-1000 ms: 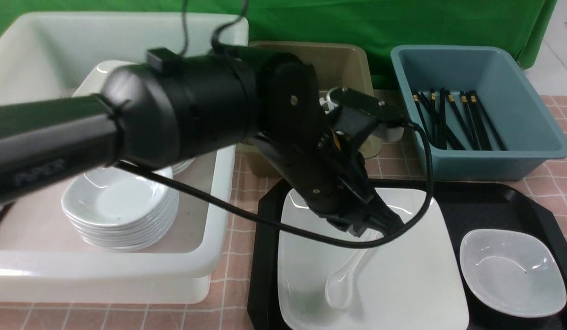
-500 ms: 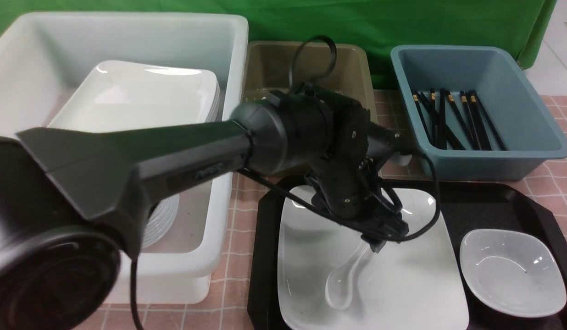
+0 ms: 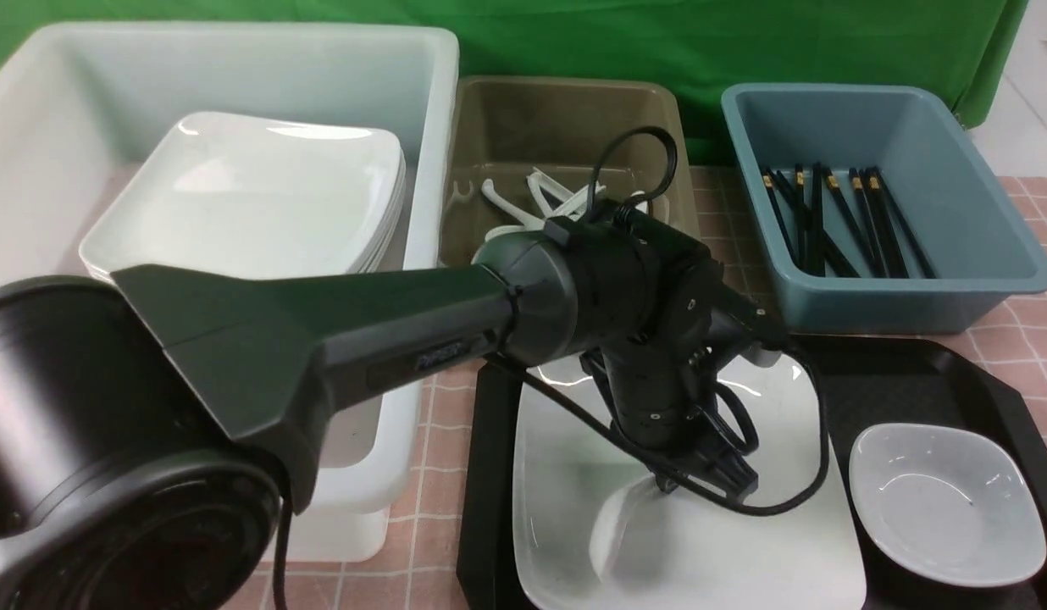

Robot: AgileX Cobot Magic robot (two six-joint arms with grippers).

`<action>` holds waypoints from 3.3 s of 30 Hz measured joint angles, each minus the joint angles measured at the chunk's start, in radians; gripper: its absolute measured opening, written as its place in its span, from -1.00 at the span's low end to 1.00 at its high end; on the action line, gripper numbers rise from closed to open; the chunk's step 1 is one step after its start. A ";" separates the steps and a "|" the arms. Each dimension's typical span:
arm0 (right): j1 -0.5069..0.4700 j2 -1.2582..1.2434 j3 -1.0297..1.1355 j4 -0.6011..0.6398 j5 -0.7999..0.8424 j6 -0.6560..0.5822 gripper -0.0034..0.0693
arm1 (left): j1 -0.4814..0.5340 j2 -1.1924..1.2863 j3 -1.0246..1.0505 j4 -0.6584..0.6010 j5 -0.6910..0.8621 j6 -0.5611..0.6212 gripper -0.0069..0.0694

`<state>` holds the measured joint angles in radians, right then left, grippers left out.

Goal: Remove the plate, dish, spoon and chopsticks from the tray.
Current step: Use the left arm to grab a soup spoon from the plate, then use the left arm to put the soup spoon into the small storage box in the middle, then use the right arm to grab a small plate from the dinner plate

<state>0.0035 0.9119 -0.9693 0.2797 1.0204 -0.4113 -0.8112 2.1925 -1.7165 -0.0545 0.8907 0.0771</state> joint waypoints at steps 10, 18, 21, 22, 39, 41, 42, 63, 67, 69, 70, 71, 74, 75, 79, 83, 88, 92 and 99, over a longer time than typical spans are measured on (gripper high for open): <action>0.000 0.000 0.000 0.015 -0.091 -0.016 -0.82 | 0.048 -0.146 -0.254 0.130 0.053 -0.034 -0.75; 0.000 0.063 -0.007 0.449 -0.356 -0.367 -0.82 | 0.238 -0.140 -0.412 0.132 -0.136 -0.059 -0.75; 0.000 0.152 -0.036 0.581 -0.384 -0.485 -0.82 | 0.293 -0.098 -0.412 0.099 -0.222 -0.059 -0.75; 0.000 0.183 -0.049 0.598 -0.394 -0.500 -0.82 | 0.303 -0.083 -0.412 0.095 -0.239 -0.059 -0.75; 0.000 0.265 -0.131 0.357 -0.315 -0.383 -0.82 | 0.337 0.027 -0.411 0.119 -0.210 -0.104 0.28; 0.000 0.274 -0.127 0.174 -0.215 -0.304 -0.82 | 0.337 -0.045 -0.411 0.054 -0.041 -0.114 0.20; 0.000 0.281 -0.121 0.146 -0.189 -0.293 -0.82 | 0.337 -0.069 -0.411 0.026 0.011 -0.111 0.07; 0.245 0.486 0.091 -0.288 -0.216 -0.184 0.67 | 0.117 -0.539 0.151 -0.311 0.186 0.216 -0.85; 0.251 0.543 0.128 -0.304 -0.297 -0.167 0.69 | 0.108 -0.544 0.253 -0.309 0.139 0.219 -0.85; 0.251 0.578 0.144 -0.315 -0.326 -0.165 0.69 | 0.108 -0.544 0.275 -0.303 0.120 0.222 -0.85; 0.251 0.591 0.146 -0.323 -0.335 -0.164 0.69 | 0.108 -0.544 0.278 -0.303 0.105 0.227 -0.85; 0.251 0.594 0.147 -0.323 -0.337 -0.163 0.69 | 0.108 -0.544 0.278 -0.303 0.105 0.228 -0.85; 0.251 0.654 0.148 -0.351 -0.390 -0.148 0.69 | 0.108 -0.544 0.279 -0.330 0.040 0.311 -0.85; 0.251 0.664 0.148 -0.356 -0.405 -0.144 0.69 | 0.108 -0.544 0.279 -0.349 0.029 0.336 -0.84; 0.251 0.707 0.149 -0.365 -0.450 -0.119 0.66 | 0.108 -0.544 0.279 -0.412 0.004 0.390 -0.83; 0.251 0.745 0.149 -0.373 -0.462 -0.116 0.32 | 0.108 -0.544 0.279 -0.423 -0.034 0.397 -0.83; 0.256 0.749 0.139 -0.398 -0.467 -0.124 -0.10 | 0.108 -0.544 0.279 -0.425 -0.061 0.399 -0.83; 0.259 0.736 0.120 -0.400 -0.446 -0.120 -0.15 | 0.108 -0.544 0.279 -0.425 -0.088 0.400 -0.83; 0.260 0.649 0.040 -0.402 -0.346 -0.105 -0.60 | 0.108 -0.544 0.279 -0.396 -0.139 0.395 -0.83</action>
<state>0.2633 1.5610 -0.9290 -0.1228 0.6749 -0.5160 -0.7030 1.6484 -1.4375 -0.4507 0.7516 0.4717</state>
